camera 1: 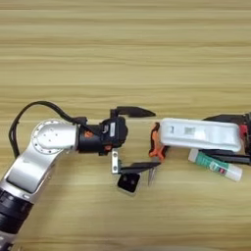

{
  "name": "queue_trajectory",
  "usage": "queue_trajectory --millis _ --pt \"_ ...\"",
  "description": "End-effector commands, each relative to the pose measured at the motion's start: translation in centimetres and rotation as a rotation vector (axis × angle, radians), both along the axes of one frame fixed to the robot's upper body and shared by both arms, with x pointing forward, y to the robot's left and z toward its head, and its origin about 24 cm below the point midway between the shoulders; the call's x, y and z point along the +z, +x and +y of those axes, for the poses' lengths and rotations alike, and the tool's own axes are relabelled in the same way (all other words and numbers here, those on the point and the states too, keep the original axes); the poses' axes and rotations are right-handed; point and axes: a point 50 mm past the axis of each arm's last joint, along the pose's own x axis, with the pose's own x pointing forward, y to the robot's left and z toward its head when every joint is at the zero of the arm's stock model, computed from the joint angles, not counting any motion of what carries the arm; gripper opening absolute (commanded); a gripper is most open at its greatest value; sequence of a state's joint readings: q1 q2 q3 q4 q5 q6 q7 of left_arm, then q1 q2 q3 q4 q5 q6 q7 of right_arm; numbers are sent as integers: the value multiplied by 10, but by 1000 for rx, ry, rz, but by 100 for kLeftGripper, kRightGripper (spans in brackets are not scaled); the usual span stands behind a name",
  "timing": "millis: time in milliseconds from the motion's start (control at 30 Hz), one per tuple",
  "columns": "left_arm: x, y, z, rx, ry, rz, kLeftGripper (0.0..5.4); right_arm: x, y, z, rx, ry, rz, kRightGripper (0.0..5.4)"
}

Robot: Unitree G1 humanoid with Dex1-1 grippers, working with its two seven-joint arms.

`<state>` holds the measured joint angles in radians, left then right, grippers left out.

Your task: Move the objects on the table

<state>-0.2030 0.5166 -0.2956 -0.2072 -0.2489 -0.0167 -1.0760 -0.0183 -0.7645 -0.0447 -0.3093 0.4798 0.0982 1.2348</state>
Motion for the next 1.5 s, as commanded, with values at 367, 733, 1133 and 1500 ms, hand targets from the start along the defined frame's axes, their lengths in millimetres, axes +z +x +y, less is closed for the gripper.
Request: queue_trajectory --millis 367,733,1133,1500 --pt "-1 6 9 148 -130 -2 540 -12 -9 -37 -195 89 4 290" --pt "1 13 17 288 -230 -19 540 -27 -15 -70 -354 106 47 290" --pt "8 25 25 389 -328 -37 540 -47 -19 -100 -492 57 107 290" --pt "17 39 25 454 -392 -64 540 -58 -21 -106 -521 26 166 290"
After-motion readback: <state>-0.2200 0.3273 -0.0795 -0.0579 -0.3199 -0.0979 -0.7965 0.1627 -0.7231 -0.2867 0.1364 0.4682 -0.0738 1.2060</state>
